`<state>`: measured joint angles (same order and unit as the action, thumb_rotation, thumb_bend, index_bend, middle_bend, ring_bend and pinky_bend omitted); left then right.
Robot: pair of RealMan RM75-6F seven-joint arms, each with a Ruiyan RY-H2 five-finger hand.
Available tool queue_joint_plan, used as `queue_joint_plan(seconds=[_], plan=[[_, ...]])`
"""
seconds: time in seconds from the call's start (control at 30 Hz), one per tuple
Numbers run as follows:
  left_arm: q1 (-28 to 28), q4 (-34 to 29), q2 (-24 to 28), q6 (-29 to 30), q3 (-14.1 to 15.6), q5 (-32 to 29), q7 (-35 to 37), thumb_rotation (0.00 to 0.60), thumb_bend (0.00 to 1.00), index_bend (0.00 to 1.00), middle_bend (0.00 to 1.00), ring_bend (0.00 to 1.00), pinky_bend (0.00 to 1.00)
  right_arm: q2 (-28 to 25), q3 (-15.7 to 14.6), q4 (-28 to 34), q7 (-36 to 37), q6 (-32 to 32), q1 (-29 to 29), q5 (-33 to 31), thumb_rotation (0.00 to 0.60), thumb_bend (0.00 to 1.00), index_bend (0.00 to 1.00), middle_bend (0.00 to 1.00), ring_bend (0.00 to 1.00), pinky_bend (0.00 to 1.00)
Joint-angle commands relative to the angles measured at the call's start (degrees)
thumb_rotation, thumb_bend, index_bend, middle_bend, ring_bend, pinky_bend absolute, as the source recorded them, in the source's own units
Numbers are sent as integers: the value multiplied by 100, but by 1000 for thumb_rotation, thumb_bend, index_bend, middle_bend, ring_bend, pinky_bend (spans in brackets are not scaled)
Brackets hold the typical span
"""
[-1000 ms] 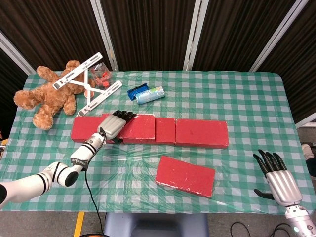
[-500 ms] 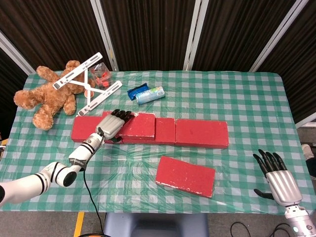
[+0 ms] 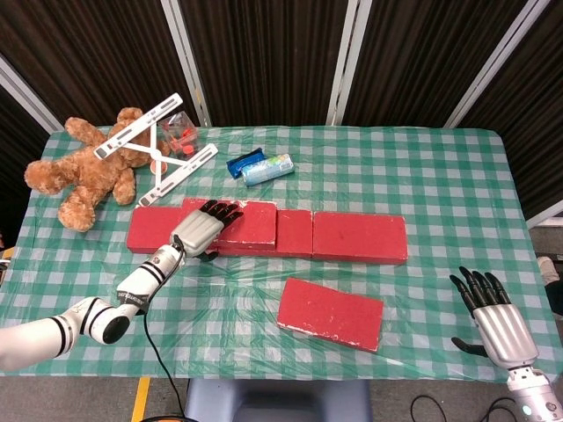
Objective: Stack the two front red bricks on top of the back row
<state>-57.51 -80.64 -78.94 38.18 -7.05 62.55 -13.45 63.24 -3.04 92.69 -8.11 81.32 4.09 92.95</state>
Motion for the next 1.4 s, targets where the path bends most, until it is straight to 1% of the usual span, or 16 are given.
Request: queue_joint_plan(seconds=[0.03,0.1,0.17,0.27,0.37,0.43,0.5,0.63,0.7,0.8,0.83,0.9,0.97,1.17,1.23,1.4], plan=[[215,-484,284,455,93,138,-194,600,294,0,0,0,48,2,-27,-15,12,-5,4,49,600,90,0,0,0,0],[473,-847,495,908,218,386,-291,600,293,0,0,0,48,23,-46,-42,32,-23,22,102,600,91,0,0,0,0],[921,-1225,735,1556,487,823,-311,600,292,0,0,0,48,84,-48,-66,63,-30,42,146,600,90,0,0,0,0],[1702,-1442,965,2435,1036,1353,-266,600,292,0,0,0,47,319,1,-77,178,26,38,137,600,90,0,0,0,0],[2455,-1212,946,3192,1497,1745,-53,600,292,0,0,0,43,511,-35,14,367,-128,132,202,600,90,0,0,0,0],[2927,-901,834,3665,1711,1965,212,600,292,0,0,0,42,528,-69,225,425,-413,284,218,600,90,0,0,0,0],[3312,-602,712,4067,1835,2152,485,600,292,0,0,0,39,531,-50,491,281,-752,455,127,600,90,0,0,0,0],[3791,-114,528,4602,1911,2445,866,600,294,0,0,0,36,585,52,1101,-122,-1344,767,-160,600,90,0,0,0,0],[3915,19,499,4735,1902,2537,1032,600,293,0,0,0,36,635,116,1392,-302,-1627,906,-402,600,90,0,0,0,0],[4064,178,496,4838,1840,2578,1372,600,292,0,0,0,35,787,211,1768,-733,-2049,1111,-916,600,80,0,0,0,0],[4113,261,487,4859,1804,2573,1451,600,292,0,0,0,35,900,266,1861,-908,-2164,1177,-1178,600,72,0,0,0,0],[4153,336,493,4839,1756,2566,1454,600,292,0,0,0,33,1097,353,1949,-1111,-2295,1272,-1587,600,58,0,0,0,0],[4182,358,510,4855,1709,2628,1552,600,293,0,0,0,31,1329,431,1985,-1286,-2424,1388,-2023,600,50,0,0,0,0],[4247,399,578,4816,1614,2750,1751,600,292,0,0,0,31,2146,600,1645,-1784,-2383,1641,-2770,600,48,0,0,0,0],[4269,403,588,4809,1592,2803,1781,600,292,0,0,0,31,2340,655,1547,-1888,-2335,1714,-2955,600,48,0,0,0,0],[4299,402,617,4699,1537,2838,1832,600,290,0,0,0,31,2581,691,1334,-2103,-2223,1836,-3287,600,48,0,0,0,0]])
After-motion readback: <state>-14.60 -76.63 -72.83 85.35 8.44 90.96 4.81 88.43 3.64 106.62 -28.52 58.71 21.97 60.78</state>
